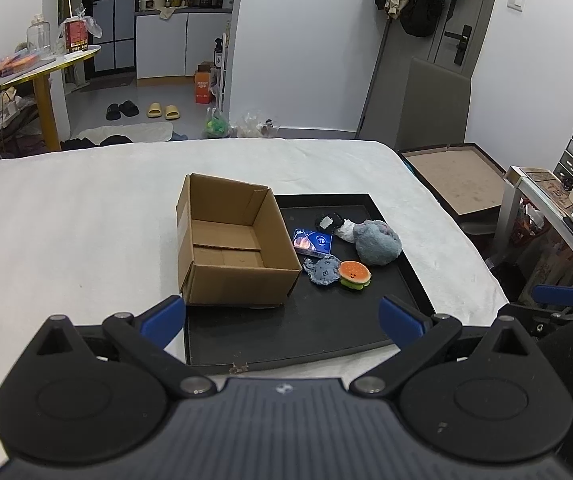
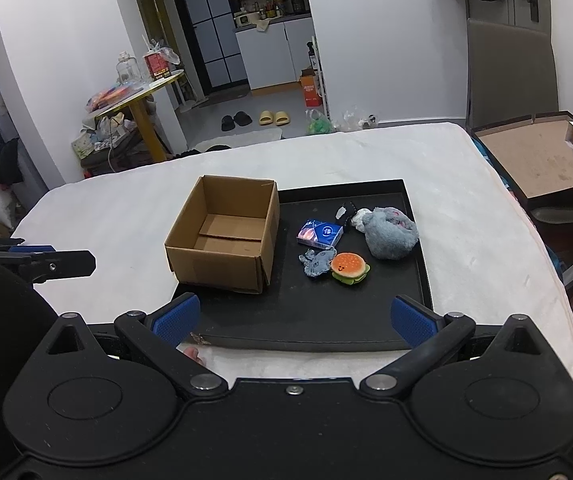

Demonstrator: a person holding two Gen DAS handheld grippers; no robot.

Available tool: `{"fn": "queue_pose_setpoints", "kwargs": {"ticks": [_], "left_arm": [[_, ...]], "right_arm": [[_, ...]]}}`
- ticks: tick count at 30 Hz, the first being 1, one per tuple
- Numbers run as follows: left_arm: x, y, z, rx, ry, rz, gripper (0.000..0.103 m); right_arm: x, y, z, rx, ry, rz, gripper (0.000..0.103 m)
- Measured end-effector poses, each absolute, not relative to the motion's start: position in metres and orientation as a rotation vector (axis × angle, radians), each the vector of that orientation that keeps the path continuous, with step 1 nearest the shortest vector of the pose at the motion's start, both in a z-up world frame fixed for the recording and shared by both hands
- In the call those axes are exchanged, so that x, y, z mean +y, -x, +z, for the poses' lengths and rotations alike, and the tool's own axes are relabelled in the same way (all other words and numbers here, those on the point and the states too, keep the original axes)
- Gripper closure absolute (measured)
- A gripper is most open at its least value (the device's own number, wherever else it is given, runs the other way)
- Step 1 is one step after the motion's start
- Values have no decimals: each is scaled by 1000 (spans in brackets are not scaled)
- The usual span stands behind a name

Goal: Organize soft objects

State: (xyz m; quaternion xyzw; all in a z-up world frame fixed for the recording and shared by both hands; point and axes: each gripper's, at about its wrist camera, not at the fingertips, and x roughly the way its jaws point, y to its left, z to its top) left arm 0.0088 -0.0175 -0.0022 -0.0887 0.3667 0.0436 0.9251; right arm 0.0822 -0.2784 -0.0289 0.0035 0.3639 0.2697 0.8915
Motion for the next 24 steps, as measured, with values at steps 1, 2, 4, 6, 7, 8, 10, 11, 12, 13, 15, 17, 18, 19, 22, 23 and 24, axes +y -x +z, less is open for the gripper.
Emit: {"fn": "queue_pose_setpoints", "kwargs": {"ticks": [1,2,4,6,7,8,10,11,12,13,15,17,18,19,22,23,24], "left_arm": [[-17,-9,-2,748,183,89,1],[-16,-8,-2,746,184,85,1],[-14,-8,-1,739,187,74,1],[-11,-8,-1,732,194,71,1],[-9,-9,-2,732,189,71,1],[-8,-11,-3,734,181,74,1],[-4,-14,-5,735,176,78,1],[-2,-17,-6,737,178,80,1],[1,-19,-8,742,181,84,1],[3,-22,-10,748,184,87,1],[8,-29,-14,755,192,86,1],[12,-35,-18,758,194,93,1],[14,-38,-20,760,198,95,1],[16,-41,-22,761,206,97,1],[23,-52,-28,768,221,101,1],[25,-55,-29,769,220,103,1],[27,-59,-30,769,221,104,1]], "right_arm": [[-279,-82,-29,757,-9,561,0],[-279,-82,-29,756,-9,562,0],[-280,-84,-30,755,-10,563,0],[-279,-85,-30,755,-9,565,0],[-279,-86,-31,755,-8,568,0],[-278,-86,-31,752,-4,571,0],[-277,-89,-33,750,0,573,0],[-276,-91,-35,753,1,573,0],[-275,-93,-37,755,2,571,0],[-275,-96,-39,755,2,568,0],[-274,-102,-43,756,-1,559,0],[-275,-107,-48,758,-6,551,0],[-275,-111,-50,760,-8,544,0],[-275,-114,-52,761,-8,538,0],[-276,-123,-59,773,-12,528,0],[-276,-127,-61,777,-15,527,0],[-276,-130,-63,780,-18,526,0]]}}
